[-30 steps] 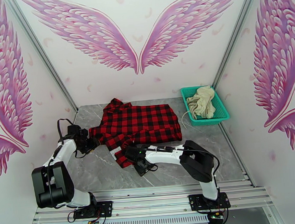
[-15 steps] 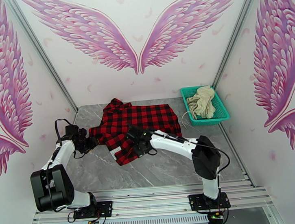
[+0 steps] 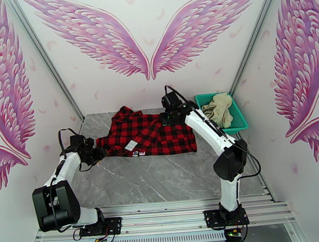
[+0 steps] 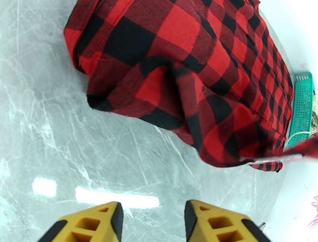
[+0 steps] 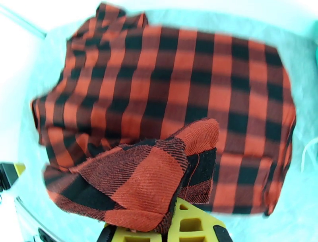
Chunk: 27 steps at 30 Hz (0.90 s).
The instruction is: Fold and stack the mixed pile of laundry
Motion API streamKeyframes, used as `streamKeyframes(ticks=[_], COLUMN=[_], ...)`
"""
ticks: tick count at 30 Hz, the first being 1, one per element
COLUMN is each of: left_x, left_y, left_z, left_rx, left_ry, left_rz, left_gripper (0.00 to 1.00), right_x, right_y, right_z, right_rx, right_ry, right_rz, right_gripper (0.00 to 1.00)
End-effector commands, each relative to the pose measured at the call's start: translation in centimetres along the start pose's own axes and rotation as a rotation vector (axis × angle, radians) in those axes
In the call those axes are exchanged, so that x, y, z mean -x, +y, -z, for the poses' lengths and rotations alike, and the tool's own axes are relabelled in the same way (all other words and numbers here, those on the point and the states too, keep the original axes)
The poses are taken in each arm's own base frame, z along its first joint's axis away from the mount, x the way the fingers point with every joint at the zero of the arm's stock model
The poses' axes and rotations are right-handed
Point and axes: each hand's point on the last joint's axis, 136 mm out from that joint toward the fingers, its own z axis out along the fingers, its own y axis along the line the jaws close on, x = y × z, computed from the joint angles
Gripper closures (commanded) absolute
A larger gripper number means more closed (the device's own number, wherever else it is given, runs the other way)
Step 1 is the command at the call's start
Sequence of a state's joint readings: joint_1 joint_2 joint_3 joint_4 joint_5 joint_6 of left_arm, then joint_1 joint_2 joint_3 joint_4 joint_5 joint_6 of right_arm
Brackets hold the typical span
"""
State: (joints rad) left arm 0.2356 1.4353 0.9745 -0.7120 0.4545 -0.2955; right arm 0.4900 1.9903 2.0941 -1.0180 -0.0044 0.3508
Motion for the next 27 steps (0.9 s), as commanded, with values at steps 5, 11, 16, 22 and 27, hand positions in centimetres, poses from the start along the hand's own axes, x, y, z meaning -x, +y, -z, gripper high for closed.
streamKeyframes(ticks=[5, 11, 16, 22, 27], left_x=[-1.0, -1.5, -1.8, -2.0, -2.0], left_y=[-0.5, -0.8, -1.0, -0.9, -0.8], left_z=[0.1, -0.6, -0.9, -0.9, -1.0], left_rx=[-0.044, -0.073, -0.081, -0.078, -0.075], left_ry=[0.011, 0.025, 0.037, 0.036, 0.037], left_rz=[0.021, 0.043, 0.047, 0.045, 0.045], left_gripper=[0.52, 0.53, 0.53, 0.53, 0.53], right_x=[3.3, 5.4, 6.5, 6.9, 4.7], right_y=[-0.6, -1.2, -1.4, -2.3, -4.0], right_z=[-0.9, -1.6, -0.7, 1.4, 1.4], right_rx=[-0.007, -0.011, -0.007, -0.063, -0.13], right_ry=[-0.055, -0.098, -0.136, -0.191, -0.197], right_rz=[0.076, 0.053, 0.069, 0.196, 0.3], right_gripper=[1.0, 1.0, 1.0, 1.0, 1.0])
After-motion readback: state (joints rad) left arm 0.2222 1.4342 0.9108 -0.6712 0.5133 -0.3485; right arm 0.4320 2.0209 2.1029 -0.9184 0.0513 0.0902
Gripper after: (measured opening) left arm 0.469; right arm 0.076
